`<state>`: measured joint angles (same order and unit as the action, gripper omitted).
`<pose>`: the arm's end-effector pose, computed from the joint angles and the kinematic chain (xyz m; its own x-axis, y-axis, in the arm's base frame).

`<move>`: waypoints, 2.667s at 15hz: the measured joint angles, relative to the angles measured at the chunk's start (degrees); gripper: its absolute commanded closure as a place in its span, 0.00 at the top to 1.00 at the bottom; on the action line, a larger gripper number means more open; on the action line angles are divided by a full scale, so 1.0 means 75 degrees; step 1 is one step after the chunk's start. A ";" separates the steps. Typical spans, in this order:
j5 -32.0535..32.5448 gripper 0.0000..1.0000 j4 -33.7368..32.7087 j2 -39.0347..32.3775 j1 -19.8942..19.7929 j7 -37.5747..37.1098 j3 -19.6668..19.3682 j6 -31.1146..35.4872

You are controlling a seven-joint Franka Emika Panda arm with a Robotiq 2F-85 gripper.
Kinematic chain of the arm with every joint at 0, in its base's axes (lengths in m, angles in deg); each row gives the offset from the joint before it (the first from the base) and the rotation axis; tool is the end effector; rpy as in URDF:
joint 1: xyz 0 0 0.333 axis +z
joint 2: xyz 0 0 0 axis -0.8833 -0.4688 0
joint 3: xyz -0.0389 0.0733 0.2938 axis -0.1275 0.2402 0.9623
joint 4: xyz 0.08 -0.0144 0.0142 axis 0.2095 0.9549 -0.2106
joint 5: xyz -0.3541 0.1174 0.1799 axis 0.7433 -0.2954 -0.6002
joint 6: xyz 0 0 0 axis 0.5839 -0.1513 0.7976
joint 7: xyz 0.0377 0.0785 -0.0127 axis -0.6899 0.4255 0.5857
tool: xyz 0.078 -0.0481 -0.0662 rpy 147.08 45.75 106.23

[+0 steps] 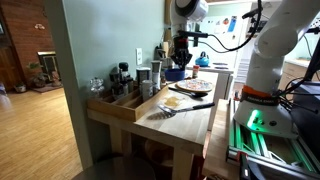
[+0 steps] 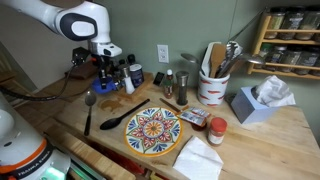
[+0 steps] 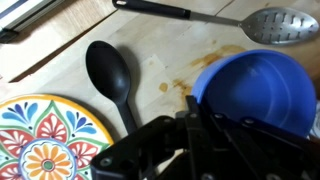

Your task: Move the blue bowl from the left to the right

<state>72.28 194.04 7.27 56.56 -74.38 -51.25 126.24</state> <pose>0.3877 -0.0334 0.3276 0.8276 -0.5193 -0.2130 -0.5341 -0.8453 -0.0143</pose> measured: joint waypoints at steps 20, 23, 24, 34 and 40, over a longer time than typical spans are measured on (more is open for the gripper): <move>0.0013 0.01 -0.2509 -0.0271 -0.1857 -0.1977 -0.0992 -0.0414; 0.0011 0.01 -0.3703 -0.1331 -0.1989 -0.2705 -0.1281 -0.0076; 0.0023 0.01 -0.4127 -0.1702 -0.2042 -0.2899 -0.1427 -0.0037; 0.0063 0.01 -0.6977 -0.4688 -0.2471 -0.3898 -0.2915 -0.1298; -0.0516 0.01 -0.7564 -0.6084 -0.2847 -0.4023 -0.3094 -0.1542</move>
<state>68.41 137.31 -38.36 35.21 -104.55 -74.46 114.68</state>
